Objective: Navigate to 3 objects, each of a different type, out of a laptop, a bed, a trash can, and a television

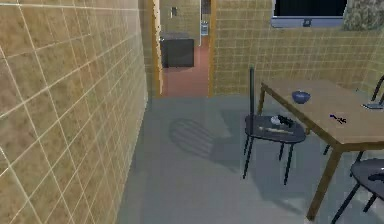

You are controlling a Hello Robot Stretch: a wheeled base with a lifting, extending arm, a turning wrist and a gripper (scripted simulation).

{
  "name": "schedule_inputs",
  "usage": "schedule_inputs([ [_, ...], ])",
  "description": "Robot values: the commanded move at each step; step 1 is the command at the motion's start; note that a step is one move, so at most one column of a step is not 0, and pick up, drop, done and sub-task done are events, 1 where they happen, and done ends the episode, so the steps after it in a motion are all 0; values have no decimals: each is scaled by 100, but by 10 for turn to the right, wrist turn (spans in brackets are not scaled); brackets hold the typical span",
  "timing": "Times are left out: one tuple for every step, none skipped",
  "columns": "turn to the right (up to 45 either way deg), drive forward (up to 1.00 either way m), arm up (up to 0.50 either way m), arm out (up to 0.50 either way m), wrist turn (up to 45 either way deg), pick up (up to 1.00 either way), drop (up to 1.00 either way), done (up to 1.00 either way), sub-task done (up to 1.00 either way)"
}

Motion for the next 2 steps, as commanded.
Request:
schedule_inputs([
  [0, 100, 0, 0, 0, 0, 0, 0, 0],
  [-30, 0, 0, 0, 0, 0, 0, 0, 0],
])
